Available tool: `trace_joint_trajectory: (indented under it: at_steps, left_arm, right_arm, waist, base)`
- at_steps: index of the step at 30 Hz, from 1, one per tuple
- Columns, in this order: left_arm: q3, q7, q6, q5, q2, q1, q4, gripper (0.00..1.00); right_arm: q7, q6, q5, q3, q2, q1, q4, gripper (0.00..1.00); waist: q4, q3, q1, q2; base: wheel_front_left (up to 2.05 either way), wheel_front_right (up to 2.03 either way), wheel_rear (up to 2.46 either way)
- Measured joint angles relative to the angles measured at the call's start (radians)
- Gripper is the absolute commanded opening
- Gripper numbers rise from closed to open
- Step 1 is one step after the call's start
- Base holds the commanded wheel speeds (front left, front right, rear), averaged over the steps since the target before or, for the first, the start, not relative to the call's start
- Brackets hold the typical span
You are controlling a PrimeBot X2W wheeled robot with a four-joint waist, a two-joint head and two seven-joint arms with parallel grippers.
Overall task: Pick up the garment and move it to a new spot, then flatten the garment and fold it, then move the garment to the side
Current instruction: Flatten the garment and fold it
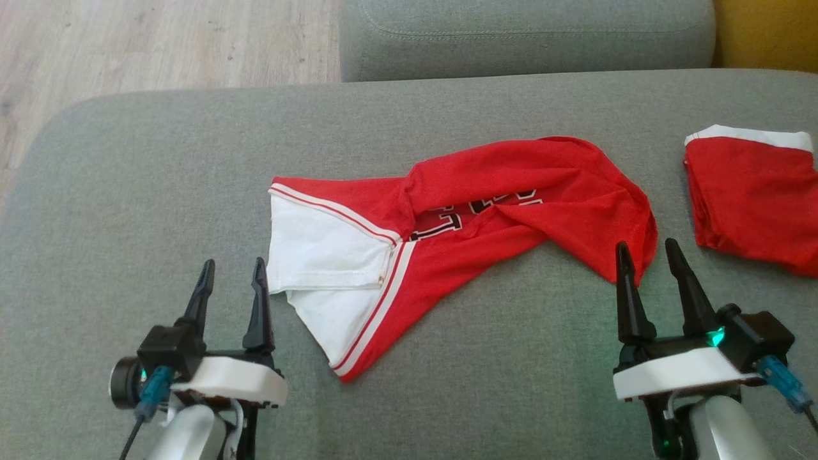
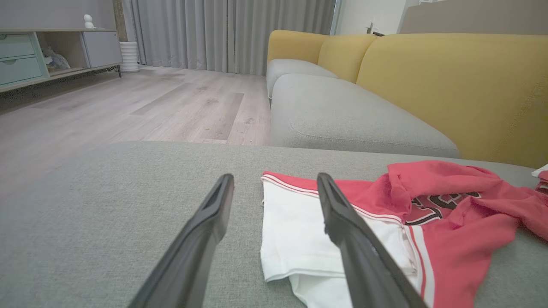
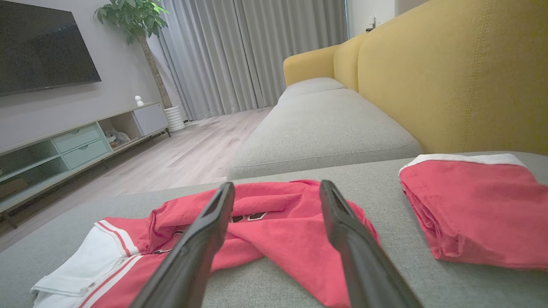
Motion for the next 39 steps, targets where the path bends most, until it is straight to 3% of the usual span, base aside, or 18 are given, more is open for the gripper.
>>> trace_joint_trajectory:
  at_steps: [4, 10, 15, 18, 25, 35, 39]
  left_arm:
    - [0.004, 0.0, -0.003, 0.002, -0.015, 0.005, -0.005, 1.0]
    - [-0.054, 0.009, -0.066, 0.059, -0.007, -0.007, 0.002, 1.0]
    - [-0.158, 0.109, -0.138, 0.101, -0.006, -0.081, 0.038, 1.0]
    - [-0.203, 0.167, -0.157, 0.127, -0.009, -0.127, 0.067, 1.0]
    - [-0.236, 0.249, -0.151, 0.161, -0.009, -0.177, 0.156, 1.0]
    - [-0.232, 0.255, -0.102, 0.171, -0.006, -0.212, 0.245, 1.0]
    - [-0.239, 0.255, -0.105, 0.178, -0.005, -0.225, 0.26, 1.0]
  right_arm:
    - [0.0, 0.0, 0.0, 0.005, 0.0, 0.007, 0.0, 1.0]
    - [0.0, 0.0, -0.005, 0.014, 0.0, 0.009, 0.0, 1.0]
    - [0.0, 0.0, -0.009, 0.015, 0.0, 0.008, -0.001, 1.0]
    - [0.0, 0.0, -0.009, 0.014, 0.0, 0.005, -0.002, 1.0]
    - [0.0, 0.0, -0.007, 0.01, 0.0, -0.017, -0.006, 1.0]
    - [0.0, 0.0, 0.001, 0.004, 0.0, -0.021, -0.007, 1.0]
    - [0.0, 0.0, 0.001, 0.004, 0.0, -0.027, -0.007, 1.0]
  waist:
    - [0.002, -0.004, 0.0001, 0.0]
    - [-0.009, 0.002, 0.0001, 0.0]
    - [-0.03, 0.025, 0.0001, 0.0]
    - [-0.047, 0.044, 0.0002, 0.0]
    - [-0.09, 0.085, 0.0002, 0.0]
    - [-0.115, 0.107, 0.0002, 0.0]
    - [-0.117, 0.11, 0.0002, 0.0]
  base:
    - [0.0, 0.0, 0.0]
    - [0.0, 0.0, 0.0]
    - [0.0, 0.0, 0.0]
    - [0.0, 0.0, 0.0]
    - [0.0, 0.0, 0.0]
    - [0.0, 0.0, 0.0]
    - [0.0, 0.0, 0.0]
